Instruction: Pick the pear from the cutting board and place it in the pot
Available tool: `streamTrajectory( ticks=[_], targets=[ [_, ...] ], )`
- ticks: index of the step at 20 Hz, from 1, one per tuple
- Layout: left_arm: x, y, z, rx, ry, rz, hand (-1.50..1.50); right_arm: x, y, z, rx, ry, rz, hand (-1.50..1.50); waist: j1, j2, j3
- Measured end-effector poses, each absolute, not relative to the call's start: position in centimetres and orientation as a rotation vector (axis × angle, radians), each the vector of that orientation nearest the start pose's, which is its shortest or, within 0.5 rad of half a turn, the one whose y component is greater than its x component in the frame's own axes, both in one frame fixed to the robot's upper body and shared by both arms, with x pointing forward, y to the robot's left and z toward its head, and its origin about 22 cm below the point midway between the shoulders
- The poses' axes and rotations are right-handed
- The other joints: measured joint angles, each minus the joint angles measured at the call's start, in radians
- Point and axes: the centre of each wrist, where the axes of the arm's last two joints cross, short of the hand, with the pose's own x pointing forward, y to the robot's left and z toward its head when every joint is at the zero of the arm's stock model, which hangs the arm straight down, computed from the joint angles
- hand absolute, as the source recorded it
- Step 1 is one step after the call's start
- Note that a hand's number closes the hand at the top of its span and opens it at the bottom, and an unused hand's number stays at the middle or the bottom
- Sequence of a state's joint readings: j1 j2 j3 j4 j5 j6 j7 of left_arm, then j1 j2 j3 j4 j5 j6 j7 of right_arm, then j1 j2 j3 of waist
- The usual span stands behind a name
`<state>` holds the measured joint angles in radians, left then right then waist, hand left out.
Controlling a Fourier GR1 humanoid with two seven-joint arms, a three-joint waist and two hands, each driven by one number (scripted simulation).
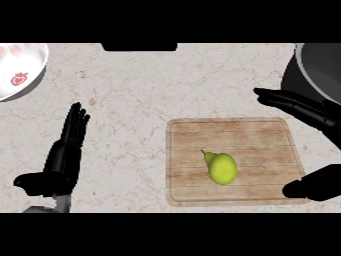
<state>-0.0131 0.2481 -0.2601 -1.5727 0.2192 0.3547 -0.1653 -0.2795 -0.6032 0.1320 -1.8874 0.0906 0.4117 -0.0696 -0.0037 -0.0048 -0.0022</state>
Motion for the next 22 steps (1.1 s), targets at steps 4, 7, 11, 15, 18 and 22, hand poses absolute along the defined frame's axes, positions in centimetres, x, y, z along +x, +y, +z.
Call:
streamTrajectory(
  ticks=[4, 7, 11, 15, 18, 22],
  targets=[
    [23.8, 22.5, 0.5, 0.114, -1.698, 0.036, 0.00, 25.9, -25.3, 18.4, -0.183, -1.661, 1.427, -1.50, 0.004, 0.001, -0.001],
    [24.3, 22.5, 0.8, 0.111, -1.701, 0.039, 0.00, 25.3, -23.4, 18.1, -0.230, -1.530, 1.523, -1.50, 0.006, 0.002, 0.000],
    [24.3, 22.1, 0.5, 0.112, -1.699, 0.027, 0.00, 25.1, -20.4, 17.4, -0.264, -1.416, 1.578, -1.50, 0.009, 0.004, 0.001],
    [24.6, 22.4, 1.0, 0.110, -1.703, 0.026, 0.00, 25.3, -18.5, 16.0, -0.256, -1.353, 1.593, -1.50, 0.009, 0.004, 0.001],
    [24.2, 22.5, 0.8, 0.107, -1.700, 0.026, 0.00, 25.4, -17.7, 14.8, -0.292, -1.286, 1.626, -1.50, 0.009, 0.004, 0.002],
    [24.1, 22.0, 0.8, 0.106, -1.699, 0.033, 0.00, 25.1, -17.2, 13.4, -0.335, -1.202, 1.653, -1.50, 0.007, 0.004, 0.002]
  ],
)
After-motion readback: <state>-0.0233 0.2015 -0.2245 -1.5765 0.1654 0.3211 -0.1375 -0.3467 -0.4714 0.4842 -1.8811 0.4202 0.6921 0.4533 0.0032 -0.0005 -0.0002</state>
